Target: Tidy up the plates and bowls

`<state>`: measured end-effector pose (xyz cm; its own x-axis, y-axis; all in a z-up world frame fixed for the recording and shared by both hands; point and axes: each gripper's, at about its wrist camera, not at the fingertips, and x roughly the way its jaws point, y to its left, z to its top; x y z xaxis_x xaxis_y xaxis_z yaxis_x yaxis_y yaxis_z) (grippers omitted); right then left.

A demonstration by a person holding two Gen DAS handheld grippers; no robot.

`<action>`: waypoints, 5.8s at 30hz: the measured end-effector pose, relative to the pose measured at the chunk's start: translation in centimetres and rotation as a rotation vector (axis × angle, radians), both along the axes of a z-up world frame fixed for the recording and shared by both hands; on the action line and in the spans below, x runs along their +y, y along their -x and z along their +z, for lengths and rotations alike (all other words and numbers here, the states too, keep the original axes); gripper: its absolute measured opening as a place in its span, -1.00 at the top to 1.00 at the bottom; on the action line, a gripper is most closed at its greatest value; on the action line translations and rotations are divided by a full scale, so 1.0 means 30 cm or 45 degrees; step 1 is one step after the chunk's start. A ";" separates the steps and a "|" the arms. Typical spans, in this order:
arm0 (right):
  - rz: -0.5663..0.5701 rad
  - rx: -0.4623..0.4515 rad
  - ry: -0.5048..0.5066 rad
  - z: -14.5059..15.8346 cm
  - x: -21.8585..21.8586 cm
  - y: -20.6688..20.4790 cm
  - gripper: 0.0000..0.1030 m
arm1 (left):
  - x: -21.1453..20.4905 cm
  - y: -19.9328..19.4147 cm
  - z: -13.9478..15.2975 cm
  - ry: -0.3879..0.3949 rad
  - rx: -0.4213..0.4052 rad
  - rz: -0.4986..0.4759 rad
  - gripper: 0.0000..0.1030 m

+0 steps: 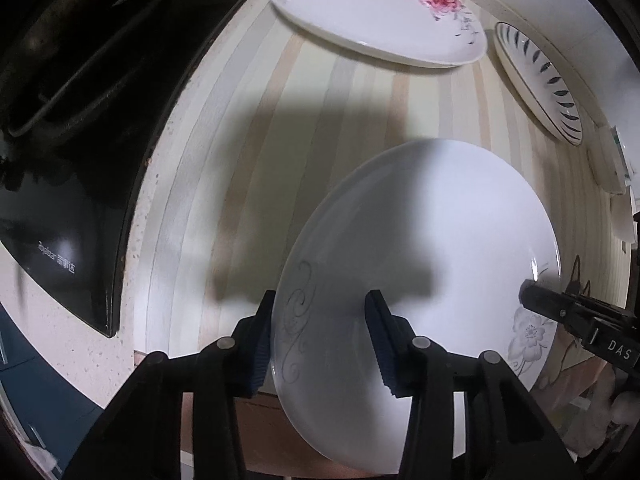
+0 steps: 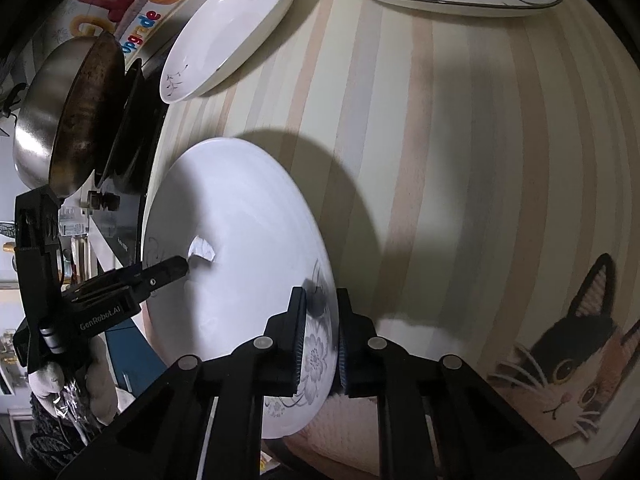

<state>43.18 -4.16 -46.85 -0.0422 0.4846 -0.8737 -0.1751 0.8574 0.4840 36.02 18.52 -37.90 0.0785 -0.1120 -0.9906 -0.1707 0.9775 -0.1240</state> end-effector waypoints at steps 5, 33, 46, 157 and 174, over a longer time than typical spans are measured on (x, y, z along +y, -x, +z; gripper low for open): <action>-0.015 -0.017 -0.013 0.035 -0.069 0.006 0.70 | -0.080 -0.031 0.054 0.005 -0.035 -0.041 0.21; -0.233 -0.040 0.001 0.052 -0.587 -0.004 0.70 | -0.387 -0.083 0.062 0.005 -0.061 -0.261 0.20; -0.278 -0.041 0.029 0.029 -0.583 0.002 0.68 | -0.457 -0.153 0.026 -0.033 -0.088 -0.336 0.20; -0.196 -0.098 0.007 0.162 -0.652 0.050 0.80 | -0.590 -0.141 0.023 -0.160 -0.076 -0.466 0.21; -0.254 -0.015 0.054 0.177 -0.667 0.037 0.75 | -0.618 -0.159 0.004 -0.189 -0.040 -0.465 0.21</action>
